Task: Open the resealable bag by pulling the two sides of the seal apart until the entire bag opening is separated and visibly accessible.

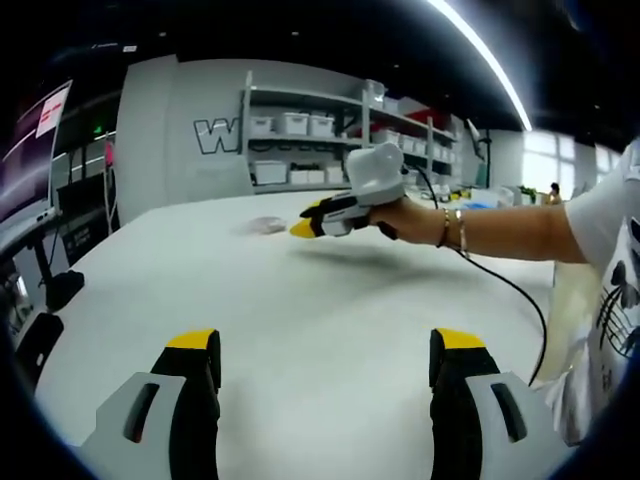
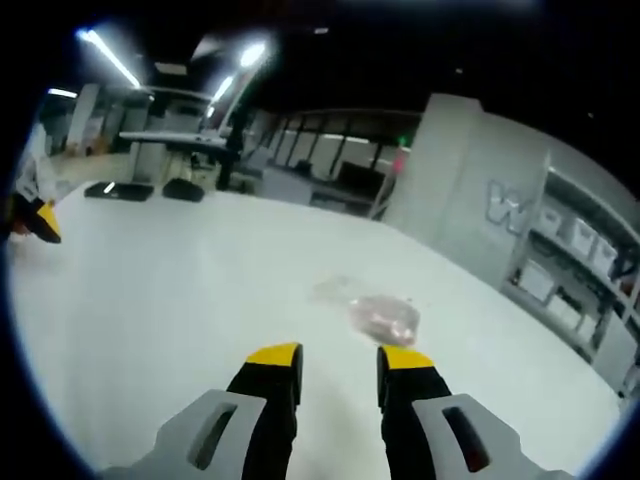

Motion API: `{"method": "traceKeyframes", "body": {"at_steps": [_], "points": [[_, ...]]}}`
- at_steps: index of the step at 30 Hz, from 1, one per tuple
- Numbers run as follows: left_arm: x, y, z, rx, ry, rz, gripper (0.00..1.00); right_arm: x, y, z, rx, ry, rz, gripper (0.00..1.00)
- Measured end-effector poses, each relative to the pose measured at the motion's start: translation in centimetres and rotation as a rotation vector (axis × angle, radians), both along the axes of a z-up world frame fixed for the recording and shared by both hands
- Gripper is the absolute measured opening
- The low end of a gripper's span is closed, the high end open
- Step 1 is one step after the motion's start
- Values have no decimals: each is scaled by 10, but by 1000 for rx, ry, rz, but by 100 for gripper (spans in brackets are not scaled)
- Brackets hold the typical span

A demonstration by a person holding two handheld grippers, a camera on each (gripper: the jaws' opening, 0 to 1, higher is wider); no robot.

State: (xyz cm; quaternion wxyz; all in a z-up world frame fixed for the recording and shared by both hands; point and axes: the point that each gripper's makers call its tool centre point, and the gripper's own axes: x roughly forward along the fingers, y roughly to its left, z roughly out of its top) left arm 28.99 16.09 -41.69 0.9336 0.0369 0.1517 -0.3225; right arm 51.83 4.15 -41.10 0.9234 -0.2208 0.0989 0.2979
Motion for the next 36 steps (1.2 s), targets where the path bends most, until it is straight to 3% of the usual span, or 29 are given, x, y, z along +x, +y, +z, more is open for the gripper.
{"method": "traceKeyframes", "body": {"at_steps": [13,31,36], "points": [[2,2,4,0,-7,6,85,16,-1,-1,-46,-15,0,26],[7,8,4,-1,-4,14,85,22,17,-2,-128,-56,46,23],[8,8,3,-1,0,15,85,34,16,-3,-151,-59,47,23]]}}
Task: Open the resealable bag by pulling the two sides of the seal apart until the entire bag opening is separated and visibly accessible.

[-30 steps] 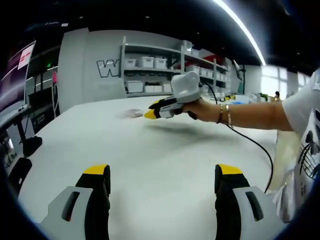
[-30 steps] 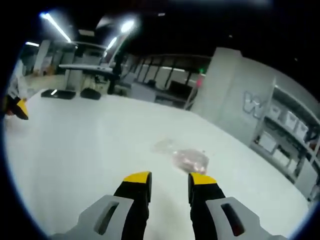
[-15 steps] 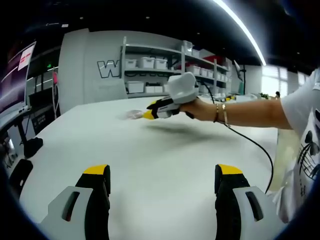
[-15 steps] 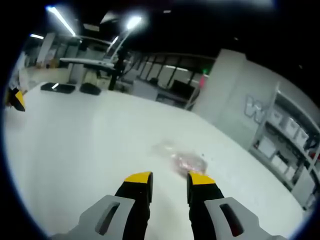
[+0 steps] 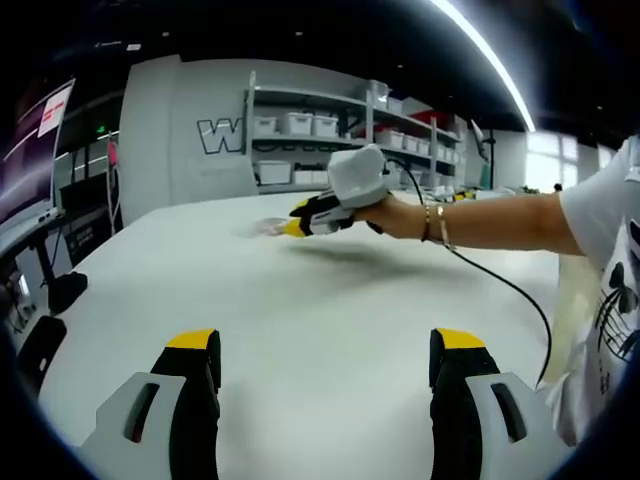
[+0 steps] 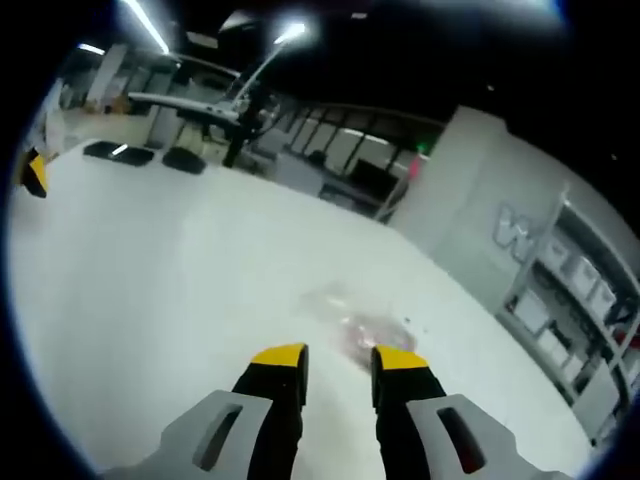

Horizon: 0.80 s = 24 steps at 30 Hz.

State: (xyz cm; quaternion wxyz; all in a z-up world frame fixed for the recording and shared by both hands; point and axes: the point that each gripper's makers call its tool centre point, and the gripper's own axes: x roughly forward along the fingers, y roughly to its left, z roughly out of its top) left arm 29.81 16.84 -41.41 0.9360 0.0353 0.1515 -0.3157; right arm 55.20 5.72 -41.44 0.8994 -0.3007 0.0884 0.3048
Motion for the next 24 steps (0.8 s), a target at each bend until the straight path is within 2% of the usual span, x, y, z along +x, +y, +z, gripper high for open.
{"method": "traceKeyframes", "body": {"at_steps": [17,24], "points": [[4,0,-1,7,7,3,85,11,7,-3,-62,-18,33,22],[6,2,-1,6,7,6,85,16,10,-4,-125,-51,58,22]]}}
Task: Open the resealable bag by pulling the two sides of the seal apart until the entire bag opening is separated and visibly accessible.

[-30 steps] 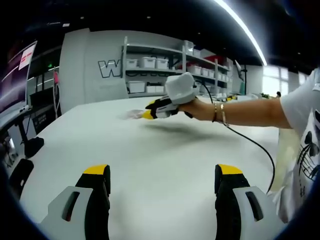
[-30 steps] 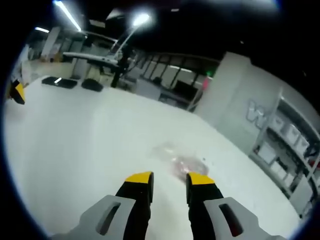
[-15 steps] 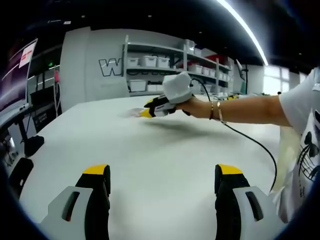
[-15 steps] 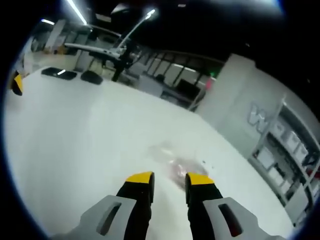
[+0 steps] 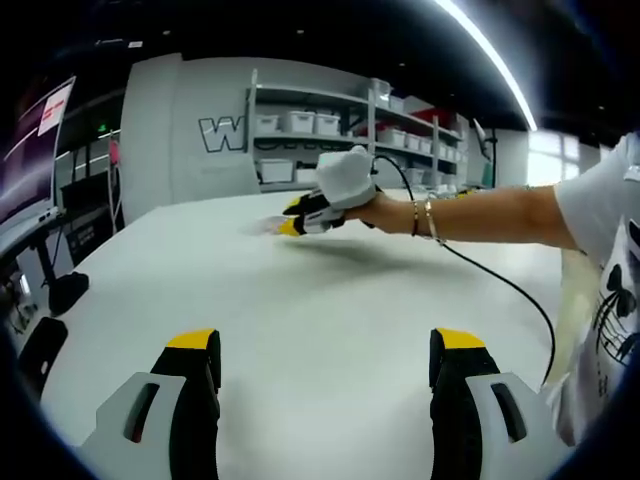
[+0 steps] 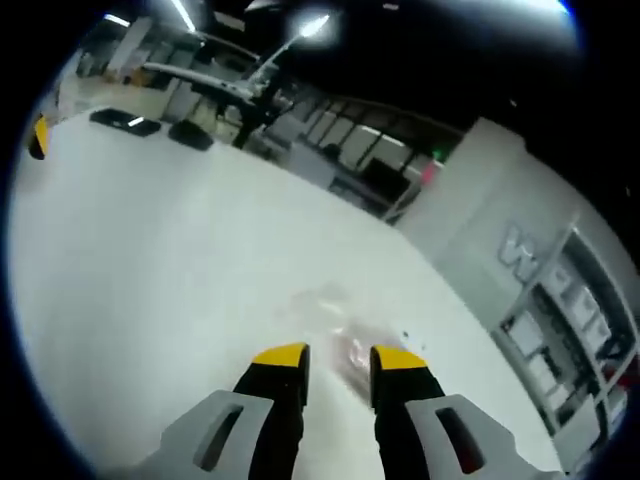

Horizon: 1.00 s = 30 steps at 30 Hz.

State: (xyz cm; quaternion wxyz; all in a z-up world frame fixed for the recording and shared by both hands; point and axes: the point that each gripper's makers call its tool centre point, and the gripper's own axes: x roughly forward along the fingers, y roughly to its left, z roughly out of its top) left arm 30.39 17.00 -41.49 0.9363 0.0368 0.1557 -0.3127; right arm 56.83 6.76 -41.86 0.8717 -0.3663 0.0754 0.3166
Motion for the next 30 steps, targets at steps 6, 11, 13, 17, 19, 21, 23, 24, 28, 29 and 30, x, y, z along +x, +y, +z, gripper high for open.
{"method": "traceKeyframes", "body": {"at_steps": [6,11,13,17,19,21,23,24,28,29,30], "points": [[1,1,0,-3,-1,1,85,2,8,-3,-52,-26,32,22],[2,4,0,-3,-1,7,85,6,9,-7,-98,-44,40,22],[2,5,0,-4,0,10,85,8,10,-8,-116,-49,45,22],[3,7,-2,-8,2,15,85,8,14,-8,-168,-84,69,22],[4,7,-3,-10,4,14,85,8,16,-9,-186,-93,77,22],[4,6,-3,-12,4,14,85,9,18,-11,-201,-99,83,22],[4,7,-3,-13,4,15,85,9,19,-12,-223,-111,94,22],[4,7,-3,-13,3,15,85,9,20,-12,-240,-120,100,22],[4,9,-4,-19,4,21,85,10,21,-12,-259,-134,101,22],[5,10,-4,-19,5,21,85,11,21,-12,-262,-137,101,23],[4,10,-5,-19,6,21,85,12,21,-11,-276,-148,102,23]]}}
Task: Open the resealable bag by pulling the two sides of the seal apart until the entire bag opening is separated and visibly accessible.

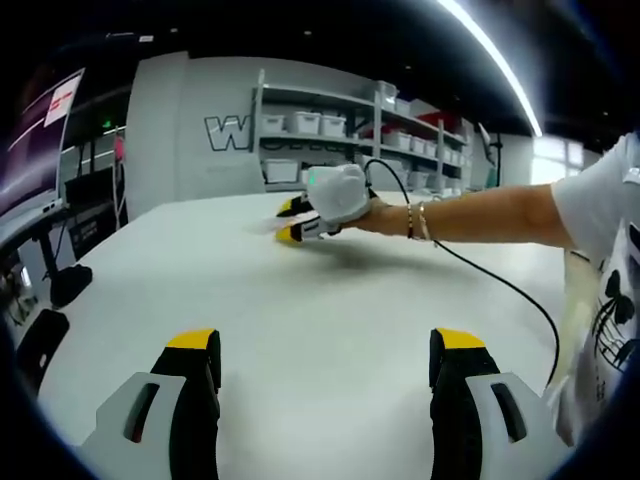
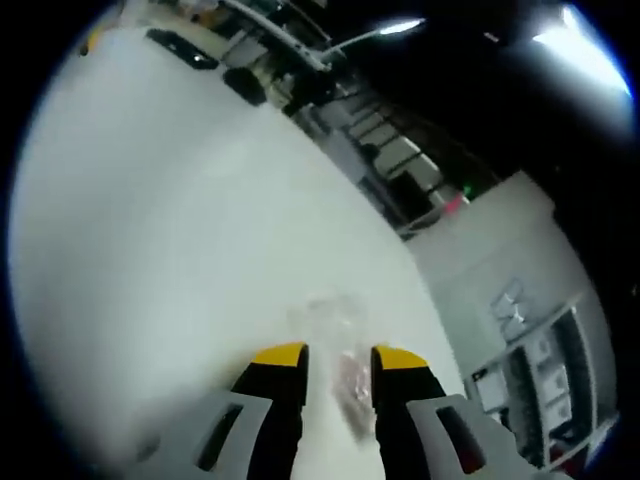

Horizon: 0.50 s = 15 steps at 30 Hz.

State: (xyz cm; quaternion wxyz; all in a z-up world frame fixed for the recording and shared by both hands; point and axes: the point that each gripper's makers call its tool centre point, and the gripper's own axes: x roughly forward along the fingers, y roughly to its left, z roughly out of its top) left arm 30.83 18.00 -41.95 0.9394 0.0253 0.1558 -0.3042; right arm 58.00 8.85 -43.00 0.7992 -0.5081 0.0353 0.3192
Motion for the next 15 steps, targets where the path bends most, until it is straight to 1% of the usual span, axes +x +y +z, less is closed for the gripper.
{"method": "traceKeyframes", "body": {"at_steps": [3,6,10,15], "points": [[0,1,0,-3,0,1,85,1,1,0,-10,-4,1,23],[1,3,0,-7,-2,5,85,2,1,0,-45,-25,10,23],[1,4,0,-10,-1,8,85,4,1,1,-54,-33,7,23],[1,3,-1,-16,0,7,85,7,2,2,-94,-70,13,23]]}}
